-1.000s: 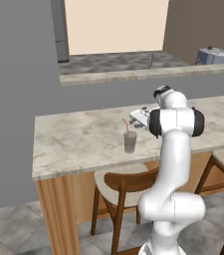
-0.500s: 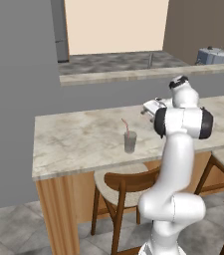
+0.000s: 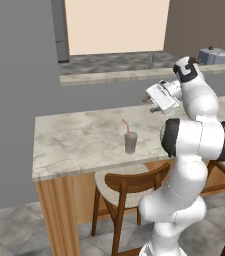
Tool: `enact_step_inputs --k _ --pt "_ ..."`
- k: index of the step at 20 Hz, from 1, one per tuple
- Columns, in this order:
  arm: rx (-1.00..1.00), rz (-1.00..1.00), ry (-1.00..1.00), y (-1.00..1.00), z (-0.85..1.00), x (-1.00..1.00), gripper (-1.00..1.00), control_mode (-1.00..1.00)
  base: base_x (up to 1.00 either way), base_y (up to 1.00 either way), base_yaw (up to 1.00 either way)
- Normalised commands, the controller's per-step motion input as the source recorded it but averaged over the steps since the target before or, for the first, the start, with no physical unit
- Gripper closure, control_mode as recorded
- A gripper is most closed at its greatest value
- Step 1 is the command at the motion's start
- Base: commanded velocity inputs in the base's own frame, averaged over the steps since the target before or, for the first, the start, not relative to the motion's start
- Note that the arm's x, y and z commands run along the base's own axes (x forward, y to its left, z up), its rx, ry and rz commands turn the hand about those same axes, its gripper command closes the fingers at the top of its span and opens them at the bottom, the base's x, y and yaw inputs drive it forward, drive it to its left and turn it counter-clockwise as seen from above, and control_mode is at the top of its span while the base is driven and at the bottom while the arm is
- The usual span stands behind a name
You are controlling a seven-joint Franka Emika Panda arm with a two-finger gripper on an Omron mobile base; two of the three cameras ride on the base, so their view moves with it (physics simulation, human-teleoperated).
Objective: Take a straw from the drawer in front and place it inside the glass cup on the dining counter.
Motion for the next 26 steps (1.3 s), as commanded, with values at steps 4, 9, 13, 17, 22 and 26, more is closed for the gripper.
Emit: enact_step_inputs --k 4,9,13,17,22,26 --pt "-0.34 -0.18 -0.06 0.40 0.56 -0.58 -1.00 -1.00 0.00 0.00 0.00" --pt "-0.33 -0.09 -0.02 0.46 0.18 -0.37 -1.00 -1.00 0.00 0.00 0.00" --pt "-0.29 -0.04 0.00 0.51 0.00 -0.31 -1.00 -1.00 0.00 0.00 0.00" --pt "-0.27 -0.03 0.00 0.41 0.00 -0.37 -1.00 -1.00 0.00 0.00 0.00" --pt "-0.19 -0.02 0.05 0.28 0.00 -0.30 -1.00 -1.00 0.00 0.00 0.00" --pt "-0.13 -0.05 0.11 0.23 0.00 -0.13 -1.00 -1.00 0.00 0.00 0.00"
